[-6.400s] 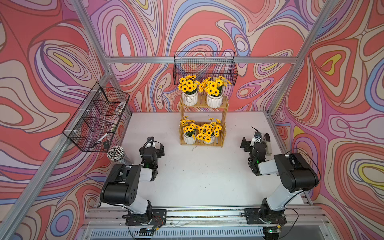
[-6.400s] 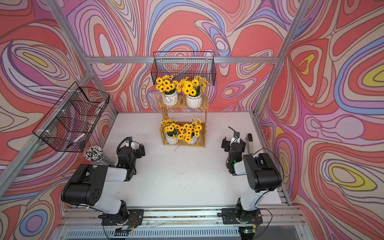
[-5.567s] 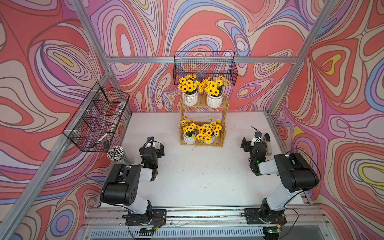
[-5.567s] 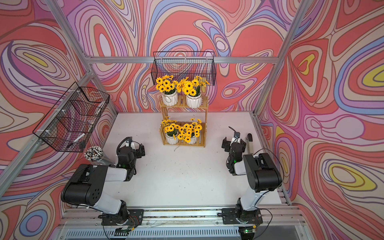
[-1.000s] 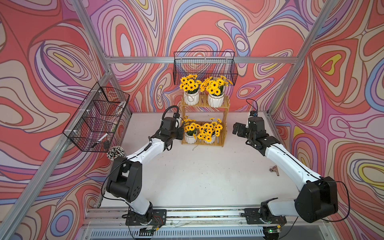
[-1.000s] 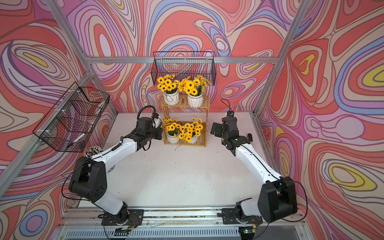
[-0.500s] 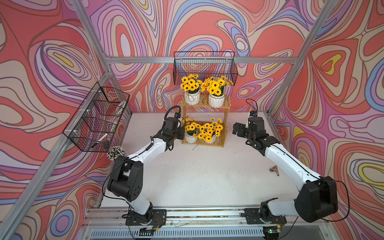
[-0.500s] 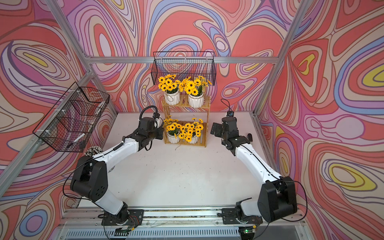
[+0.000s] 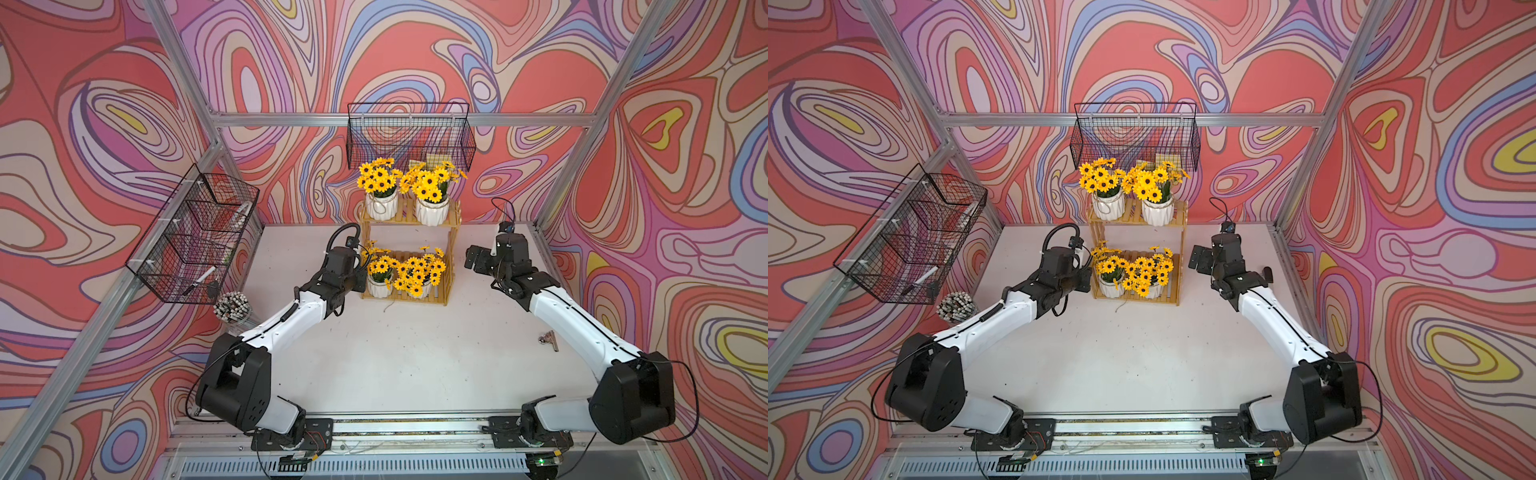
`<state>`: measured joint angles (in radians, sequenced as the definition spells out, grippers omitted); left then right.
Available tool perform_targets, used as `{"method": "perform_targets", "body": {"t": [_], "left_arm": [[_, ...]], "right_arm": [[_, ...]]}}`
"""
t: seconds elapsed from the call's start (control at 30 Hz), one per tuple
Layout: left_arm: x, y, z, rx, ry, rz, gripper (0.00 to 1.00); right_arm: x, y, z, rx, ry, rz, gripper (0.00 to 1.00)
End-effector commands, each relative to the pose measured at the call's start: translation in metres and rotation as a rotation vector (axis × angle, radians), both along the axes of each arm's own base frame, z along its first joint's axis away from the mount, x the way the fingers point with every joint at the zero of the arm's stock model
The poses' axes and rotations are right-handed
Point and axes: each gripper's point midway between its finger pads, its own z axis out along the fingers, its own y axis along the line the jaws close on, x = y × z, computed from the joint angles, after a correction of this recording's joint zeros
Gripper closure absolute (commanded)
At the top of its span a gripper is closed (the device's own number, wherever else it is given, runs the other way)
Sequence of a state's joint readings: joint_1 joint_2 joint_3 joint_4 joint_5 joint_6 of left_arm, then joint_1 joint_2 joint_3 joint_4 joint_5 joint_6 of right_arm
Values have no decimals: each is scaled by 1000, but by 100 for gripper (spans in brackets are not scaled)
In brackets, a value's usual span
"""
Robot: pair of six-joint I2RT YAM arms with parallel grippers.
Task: Take the sunflower pots off the shelves
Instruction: Move the shelf to the center of the board.
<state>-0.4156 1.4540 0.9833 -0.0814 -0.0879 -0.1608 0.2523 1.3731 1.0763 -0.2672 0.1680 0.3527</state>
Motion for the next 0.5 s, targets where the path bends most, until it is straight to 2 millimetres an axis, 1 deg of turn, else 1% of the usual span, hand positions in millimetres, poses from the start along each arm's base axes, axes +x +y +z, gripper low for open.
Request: {"method": "perform_targets", "body": {"t": [0.0,0.07,0.2,0.33,0.47], "left_arm": [[-10,-2,30,-59,-87,28,100],[-16,5,29,-81,-106,75,100],[-31,12,27,-160,-140,147,100],[-45,13,34,-193,-192,180,100],[-55,8,38,-172,-218,198,100]], "right_arm": [[2,5,-3,4,6,14,2],[2,5,-3,7,8,18,2],[2,6,-6,9,15,22,2],[3,8,-6,13,16,27,2],[2,10,-7,19,18,32,2]]}}
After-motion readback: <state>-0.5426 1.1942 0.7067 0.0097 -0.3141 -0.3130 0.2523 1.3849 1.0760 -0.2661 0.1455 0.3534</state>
